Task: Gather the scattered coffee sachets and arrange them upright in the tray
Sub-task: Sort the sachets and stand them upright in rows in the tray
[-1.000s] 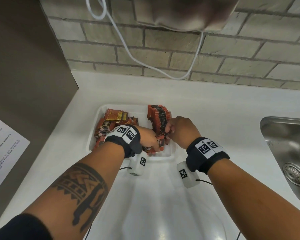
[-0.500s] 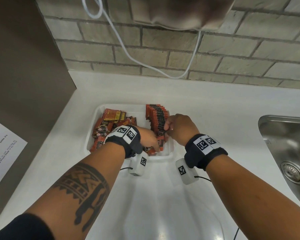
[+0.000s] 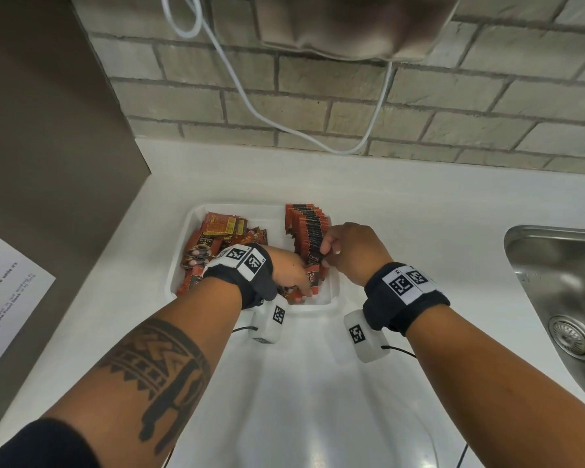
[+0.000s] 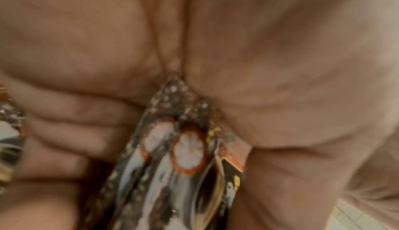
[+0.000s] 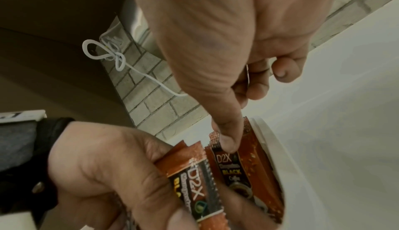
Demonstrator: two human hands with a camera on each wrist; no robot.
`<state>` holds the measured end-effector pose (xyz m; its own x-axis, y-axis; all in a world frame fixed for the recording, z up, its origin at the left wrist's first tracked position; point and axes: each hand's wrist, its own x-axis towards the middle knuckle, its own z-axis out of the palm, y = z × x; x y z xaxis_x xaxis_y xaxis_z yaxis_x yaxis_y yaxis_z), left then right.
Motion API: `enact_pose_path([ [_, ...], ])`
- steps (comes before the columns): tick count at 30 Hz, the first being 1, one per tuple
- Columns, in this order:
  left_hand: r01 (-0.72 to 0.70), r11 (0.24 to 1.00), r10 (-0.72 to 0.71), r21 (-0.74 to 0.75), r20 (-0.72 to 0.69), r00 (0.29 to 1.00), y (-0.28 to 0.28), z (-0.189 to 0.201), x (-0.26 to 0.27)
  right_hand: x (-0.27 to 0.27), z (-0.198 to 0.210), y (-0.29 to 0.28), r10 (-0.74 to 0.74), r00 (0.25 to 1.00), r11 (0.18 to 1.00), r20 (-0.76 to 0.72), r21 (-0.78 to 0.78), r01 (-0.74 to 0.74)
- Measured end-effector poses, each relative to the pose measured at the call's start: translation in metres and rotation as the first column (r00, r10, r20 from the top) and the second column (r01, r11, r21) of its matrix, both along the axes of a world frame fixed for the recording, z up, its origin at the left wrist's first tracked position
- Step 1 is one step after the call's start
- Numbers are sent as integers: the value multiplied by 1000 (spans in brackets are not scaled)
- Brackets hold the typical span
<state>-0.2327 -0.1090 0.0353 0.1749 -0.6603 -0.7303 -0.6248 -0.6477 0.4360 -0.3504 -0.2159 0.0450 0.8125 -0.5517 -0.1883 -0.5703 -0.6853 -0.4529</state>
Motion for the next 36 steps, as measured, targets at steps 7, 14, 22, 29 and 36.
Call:
enact_pose_path([
  [7, -272, 953, 198, -133, -404, 893, 22, 3, 23, -16, 9, 8, -16, 974, 994, 225, 105, -8],
  [14, -453, 832, 170, -320, -630, 758, 36, 15, 25, -11, 19, 9, -134, 923, 949, 361, 314, 15],
  [22, -224, 887, 159, -404, -189, 969, 41, 24, 39, -10, 28, 12, -73, 929, 991, 363, 132, 26],
  [29, -51, 978, 96, -205, 219, 971, 49, 20, 54, -15, 21, 9, 28, 985, 998, 173, -59, -18],
  [36, 204, 973, -183, -105, 186, 965, 28, 13, 18, -3, 10, 9, 36, 999, 995, -20, -92, -37],
])
